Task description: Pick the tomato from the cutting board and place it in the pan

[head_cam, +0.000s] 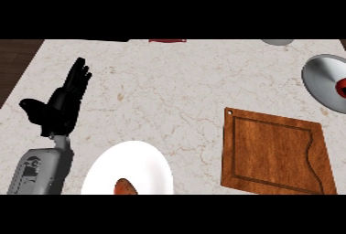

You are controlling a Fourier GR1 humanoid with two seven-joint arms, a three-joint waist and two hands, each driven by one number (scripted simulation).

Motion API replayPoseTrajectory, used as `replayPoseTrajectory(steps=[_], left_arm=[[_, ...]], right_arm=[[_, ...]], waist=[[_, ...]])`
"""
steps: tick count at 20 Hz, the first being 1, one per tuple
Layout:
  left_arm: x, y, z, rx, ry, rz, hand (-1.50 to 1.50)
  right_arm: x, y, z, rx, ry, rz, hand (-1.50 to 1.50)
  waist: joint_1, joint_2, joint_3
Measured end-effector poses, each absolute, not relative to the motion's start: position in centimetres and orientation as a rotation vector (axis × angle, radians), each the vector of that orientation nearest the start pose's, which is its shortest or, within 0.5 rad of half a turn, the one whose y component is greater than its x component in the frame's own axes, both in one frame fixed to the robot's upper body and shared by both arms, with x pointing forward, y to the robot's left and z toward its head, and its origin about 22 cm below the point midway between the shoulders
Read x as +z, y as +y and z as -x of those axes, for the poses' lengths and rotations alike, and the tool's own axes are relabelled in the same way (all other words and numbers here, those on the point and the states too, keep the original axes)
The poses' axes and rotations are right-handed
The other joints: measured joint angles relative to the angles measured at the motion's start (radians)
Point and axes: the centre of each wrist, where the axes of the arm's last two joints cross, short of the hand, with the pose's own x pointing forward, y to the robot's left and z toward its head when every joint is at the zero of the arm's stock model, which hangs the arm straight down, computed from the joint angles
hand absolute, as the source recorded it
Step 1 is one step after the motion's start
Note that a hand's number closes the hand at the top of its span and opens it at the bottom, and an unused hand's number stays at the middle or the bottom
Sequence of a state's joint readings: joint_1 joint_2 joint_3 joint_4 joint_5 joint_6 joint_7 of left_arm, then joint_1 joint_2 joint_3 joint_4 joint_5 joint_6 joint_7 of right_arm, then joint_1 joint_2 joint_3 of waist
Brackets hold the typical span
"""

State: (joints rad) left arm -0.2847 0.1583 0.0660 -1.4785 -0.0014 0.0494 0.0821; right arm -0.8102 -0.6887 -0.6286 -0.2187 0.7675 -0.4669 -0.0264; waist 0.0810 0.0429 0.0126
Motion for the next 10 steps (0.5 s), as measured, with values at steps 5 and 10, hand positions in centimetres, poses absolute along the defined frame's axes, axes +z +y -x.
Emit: replayPoseTrajectory(steps=[5,10], left_arm=[[6.0,25.1,-30.7,-0.096,-1.660,-0.131,0.00],[5.9,25.2,-30.6,-0.089,-1.659,-0.140,0.00]], right_arm=[[5.8,-47.8,-34.6,-0.019,-1.078,1.130,-1.50],[5.4,-47.9,-34.3,-0.107,-1.213,1.127,-1.50]], waist=[[-0.001,-0.001,0.000],[-0.008,-0.006,-0.001]])
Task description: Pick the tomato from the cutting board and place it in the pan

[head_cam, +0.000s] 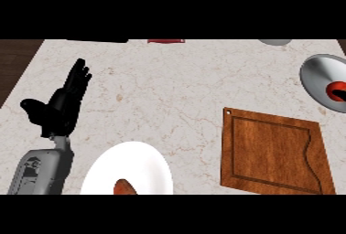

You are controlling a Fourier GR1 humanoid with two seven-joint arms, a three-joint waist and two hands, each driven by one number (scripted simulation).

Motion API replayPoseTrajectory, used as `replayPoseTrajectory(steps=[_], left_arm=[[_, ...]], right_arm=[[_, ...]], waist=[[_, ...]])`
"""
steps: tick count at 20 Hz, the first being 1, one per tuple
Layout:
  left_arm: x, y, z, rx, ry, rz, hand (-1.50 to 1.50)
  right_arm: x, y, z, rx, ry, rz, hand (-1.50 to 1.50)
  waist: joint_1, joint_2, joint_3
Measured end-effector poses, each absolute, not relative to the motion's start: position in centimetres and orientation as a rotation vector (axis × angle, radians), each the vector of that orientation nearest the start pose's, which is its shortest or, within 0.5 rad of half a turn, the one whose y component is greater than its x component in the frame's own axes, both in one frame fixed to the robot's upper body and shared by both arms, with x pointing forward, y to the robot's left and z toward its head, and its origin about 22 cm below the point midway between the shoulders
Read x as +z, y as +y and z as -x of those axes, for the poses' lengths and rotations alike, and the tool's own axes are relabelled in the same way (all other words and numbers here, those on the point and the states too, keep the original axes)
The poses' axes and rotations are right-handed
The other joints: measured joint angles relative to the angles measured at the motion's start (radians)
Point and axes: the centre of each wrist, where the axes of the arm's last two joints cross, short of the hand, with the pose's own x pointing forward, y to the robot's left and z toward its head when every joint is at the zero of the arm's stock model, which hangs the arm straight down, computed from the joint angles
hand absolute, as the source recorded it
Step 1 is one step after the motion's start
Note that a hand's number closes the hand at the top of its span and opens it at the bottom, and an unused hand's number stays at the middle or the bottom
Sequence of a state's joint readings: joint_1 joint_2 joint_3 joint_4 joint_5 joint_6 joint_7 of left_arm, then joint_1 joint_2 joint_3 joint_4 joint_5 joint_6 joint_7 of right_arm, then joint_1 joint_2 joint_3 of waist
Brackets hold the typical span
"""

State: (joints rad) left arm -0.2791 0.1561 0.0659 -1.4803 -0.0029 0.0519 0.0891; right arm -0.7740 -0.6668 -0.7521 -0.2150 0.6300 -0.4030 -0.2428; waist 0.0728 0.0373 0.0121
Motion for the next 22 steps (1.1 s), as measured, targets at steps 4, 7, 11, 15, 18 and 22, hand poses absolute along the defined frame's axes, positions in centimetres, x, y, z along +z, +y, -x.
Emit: replayPoseTrajectory(steps=[4,7,11,15,18,22], left_arm=[[5.6,25.9,-30.7,-0.078,-1.652,-0.153,0.00],[5.5,25.9,-30.7,-0.072,-1.649,-0.168,0.00],[5.3,26.7,-30.4,-0.057,-1.631,-0.188,0.00],[4.8,27.3,-30.0,-0.044,-1.615,-0.207,0.00],[4.9,27.7,-29.6,-0.040,-1.604,-0.217,0.00],[4.3,28.2,-29.2,-0.028,-1.604,-0.233,0.00]], right_arm=[[5.1,-48.2,-33.9,-0.243,-1.335,1.110,-1.50],[4.7,-49.2,-32.8,-0.312,-1.407,1.049,-1.50],[3.6,-50.3,-31.1,-0.344,-1.497,0.926,-1.50],[2.4,-50.6,-29.7,-0.334,-1.565,0.845,-1.50],[1.5,-51.1,-28.1,-0.309,-1.592,0.813,-1.50],[0.8,-51.4,-26.2,-0.304,-1.604,0.798,-1.50]], waist=[[-0.018,-0.007,-0.002],[-0.031,-0.014,-0.004],[-0.051,-0.026,-0.008],[-0.072,-0.036,-0.011],[-0.088,-0.045,-0.014],[-0.103,-0.050,-0.016]])
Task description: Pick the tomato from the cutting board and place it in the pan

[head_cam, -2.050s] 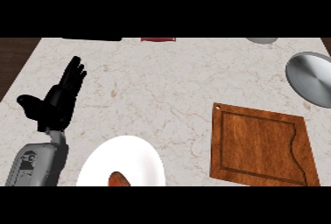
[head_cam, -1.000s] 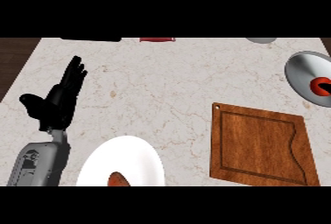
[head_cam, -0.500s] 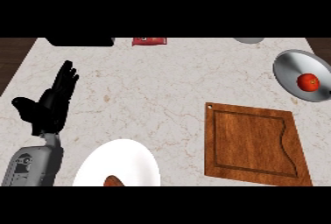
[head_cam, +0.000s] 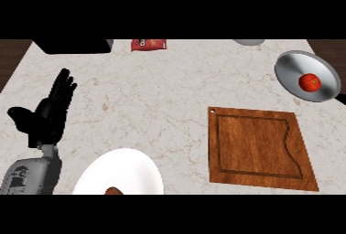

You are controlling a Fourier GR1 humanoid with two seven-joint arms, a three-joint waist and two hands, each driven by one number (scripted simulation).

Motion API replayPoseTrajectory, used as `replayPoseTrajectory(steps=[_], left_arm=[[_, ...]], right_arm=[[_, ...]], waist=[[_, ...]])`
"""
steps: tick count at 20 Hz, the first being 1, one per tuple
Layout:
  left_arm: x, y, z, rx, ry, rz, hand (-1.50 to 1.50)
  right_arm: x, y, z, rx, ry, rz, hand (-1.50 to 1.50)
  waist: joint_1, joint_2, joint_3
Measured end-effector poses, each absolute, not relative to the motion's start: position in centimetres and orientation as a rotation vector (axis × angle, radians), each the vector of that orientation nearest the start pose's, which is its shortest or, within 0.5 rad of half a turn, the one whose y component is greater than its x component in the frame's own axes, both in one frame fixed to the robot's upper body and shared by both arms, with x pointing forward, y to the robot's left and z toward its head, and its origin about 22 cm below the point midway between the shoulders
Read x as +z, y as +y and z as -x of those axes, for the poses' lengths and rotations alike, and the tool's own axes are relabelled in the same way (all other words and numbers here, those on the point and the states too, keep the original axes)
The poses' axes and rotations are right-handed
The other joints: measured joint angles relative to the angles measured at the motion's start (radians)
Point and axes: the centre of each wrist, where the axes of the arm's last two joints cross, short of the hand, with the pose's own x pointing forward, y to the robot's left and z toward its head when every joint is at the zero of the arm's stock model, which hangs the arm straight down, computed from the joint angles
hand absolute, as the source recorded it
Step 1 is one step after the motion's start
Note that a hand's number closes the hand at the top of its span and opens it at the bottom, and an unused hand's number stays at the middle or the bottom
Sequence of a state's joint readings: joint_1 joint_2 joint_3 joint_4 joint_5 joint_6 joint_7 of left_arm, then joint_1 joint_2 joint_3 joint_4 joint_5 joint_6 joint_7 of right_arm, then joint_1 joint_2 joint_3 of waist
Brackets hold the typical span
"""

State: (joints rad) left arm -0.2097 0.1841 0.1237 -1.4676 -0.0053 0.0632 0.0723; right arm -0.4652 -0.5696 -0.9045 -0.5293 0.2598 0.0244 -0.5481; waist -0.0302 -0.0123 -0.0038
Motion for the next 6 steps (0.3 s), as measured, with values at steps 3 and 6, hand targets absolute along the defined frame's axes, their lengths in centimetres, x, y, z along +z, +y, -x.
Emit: replayPoseTrajectory(steps=[3,6], left_arm=[[4.6,28.5,-28.9,-0.025,-1.604,-0.237,0.00],[4.7,28.6,-28.9,-0.026,-1.606,-0.238,0.00]], right_arm=[[1.0,-51.0,-25.2,-0.297,-1.610,0.780,-1.50],[0.7,-49.5,-24.2,-0.271,-1.594,0.783,-1.50]], waist=[[-0.002,-0.001,0.000],[-0.005,-0.002,-0.001]])
